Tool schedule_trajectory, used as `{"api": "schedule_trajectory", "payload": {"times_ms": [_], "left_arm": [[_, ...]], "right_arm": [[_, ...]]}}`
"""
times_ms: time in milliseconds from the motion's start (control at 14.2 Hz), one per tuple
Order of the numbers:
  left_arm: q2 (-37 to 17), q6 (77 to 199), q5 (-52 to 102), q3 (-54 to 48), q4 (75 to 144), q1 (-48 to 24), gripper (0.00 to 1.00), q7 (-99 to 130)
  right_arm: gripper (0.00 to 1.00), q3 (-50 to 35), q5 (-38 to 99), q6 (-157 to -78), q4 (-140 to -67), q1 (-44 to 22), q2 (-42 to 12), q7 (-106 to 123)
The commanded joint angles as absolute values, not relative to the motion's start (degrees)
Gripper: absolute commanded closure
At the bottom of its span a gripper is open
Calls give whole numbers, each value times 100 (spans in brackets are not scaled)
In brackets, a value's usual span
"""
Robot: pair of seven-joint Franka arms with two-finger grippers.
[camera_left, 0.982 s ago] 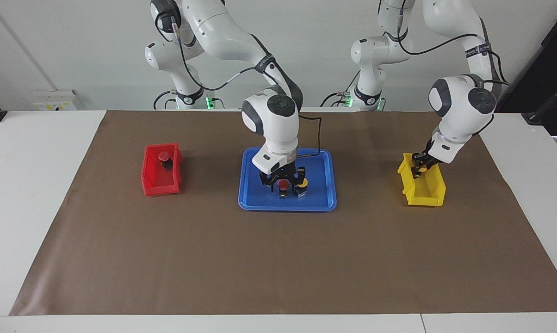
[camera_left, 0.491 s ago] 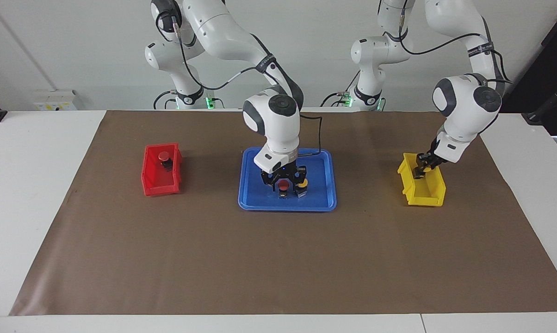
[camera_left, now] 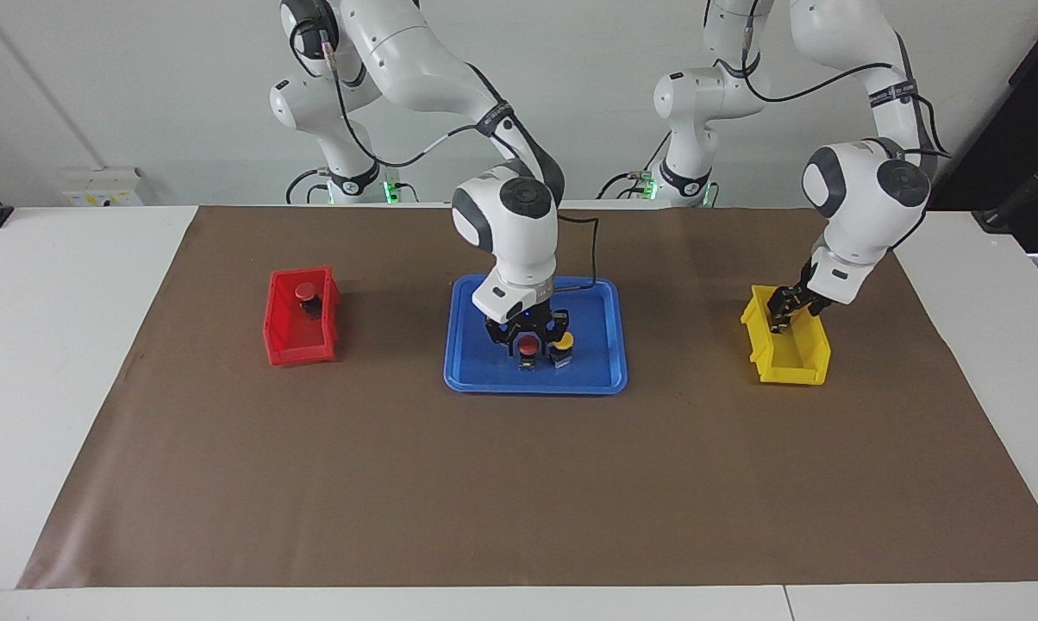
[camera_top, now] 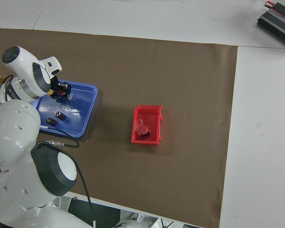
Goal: Sort red and yellow buttons by color
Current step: 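Carry the red button to the red bin while the left gripper grasps yellow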
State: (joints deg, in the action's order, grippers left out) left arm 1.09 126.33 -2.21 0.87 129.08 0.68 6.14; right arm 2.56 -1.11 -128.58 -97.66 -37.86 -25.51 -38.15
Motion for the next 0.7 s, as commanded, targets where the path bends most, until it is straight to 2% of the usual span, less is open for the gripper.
{"api": "schedule_trajectory", "payload": {"times_ms": [0,140,211,351,491,632], "left_arm": [[281,12587,-123,88,12850,-35,19,808],[316,12070,-123,-35,12518,-44,19,948],[316,11919,-132,-105,12376,-44,19,1088],[308,11839,-123,-464,12209,-44,9,1535],[264,11891,-141,-1157,12129,-35,4,2465],[133,11839,-141,-1720,11762,-44,3,3318]], "right_arm": [[72,211,-79,-12973,-9941,-3735,-2399,-3850],[84,211,17,-12877,-9862,-3727,-2399,-3850],[85,211,26,-12780,-9766,-3718,-2408,-3850],[85,228,26,-12168,-9363,-3613,-2382,-3745],[85,229,26,-11683,-9290,-3141,-1963,-3272],[85,229,35,-11156,-9473,-2657,-1488,-2623]]}}
